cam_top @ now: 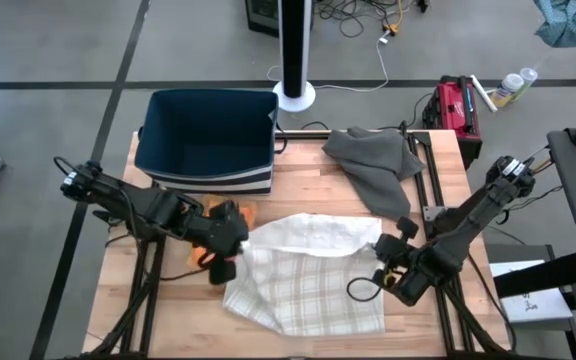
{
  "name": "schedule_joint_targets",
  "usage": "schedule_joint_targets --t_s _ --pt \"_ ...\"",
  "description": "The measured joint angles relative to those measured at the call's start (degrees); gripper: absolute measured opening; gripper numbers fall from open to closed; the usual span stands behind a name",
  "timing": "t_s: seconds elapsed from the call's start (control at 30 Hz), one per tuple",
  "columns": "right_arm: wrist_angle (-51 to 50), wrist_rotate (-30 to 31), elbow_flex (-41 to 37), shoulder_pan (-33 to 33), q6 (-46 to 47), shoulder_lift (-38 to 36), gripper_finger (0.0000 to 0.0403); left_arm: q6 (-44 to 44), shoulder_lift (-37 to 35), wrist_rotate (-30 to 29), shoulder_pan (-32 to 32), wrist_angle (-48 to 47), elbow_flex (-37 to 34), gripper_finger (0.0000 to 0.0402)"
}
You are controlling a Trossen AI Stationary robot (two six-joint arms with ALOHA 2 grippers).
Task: Fold towel
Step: Fold the white patterned kitchen towel
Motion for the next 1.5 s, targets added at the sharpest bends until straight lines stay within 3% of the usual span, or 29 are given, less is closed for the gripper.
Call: schedule_joint_targets --t_s 0.17,0.47,0.6,0.7,0.8,1.0,1.37,1.5 --pt "0.0 -0.8 5.1 3.4 -2.9 0.3 0.0002 -1.2 0.0 8.9 -1.8 1.4 0.9 0.0" --pt "1.5 1.1 20.7 16.2 -14.1 0.3 0.0002 -4.4 0.0 22.0 -5.2 5.6 0.9 0.0" --pt "3.2 1.8 25.1 20.6 -20.0 0.3 0.0002 -7.0 0.0 22.3 -5.9 0.7 0.9 0.0" --pt "3.8 3.8 26.0 22.7 -22.8 0.3 0.0002 -7.0 0.0 18.9 -6.1 -2.1 0.4 0.0" --pt "3.2 4.3 25.6 23.3 -22.0 0.3 0.0002 -4.8 0.0 14.4 -5.9 -3.0 -0.8 0.0" --pt "-1.5 4.7 24.7 23.3 -15.0 0.4 0.0002 -4.3 0.8 14.7 -4.7 -6.1 -0.9 0.0" --pt "-2.6 5.9 21.9 23.2 -10.8 0.4 0.0002 -18.2 1.0 27.3 -4.0 -8.1 4.4 0.0" --pt "-2.5 6.1 21.1 23.2 -10.8 0.4 0.0002 -22.7 1.0 28.8 -3.8 -9.0 4.1 0.0"
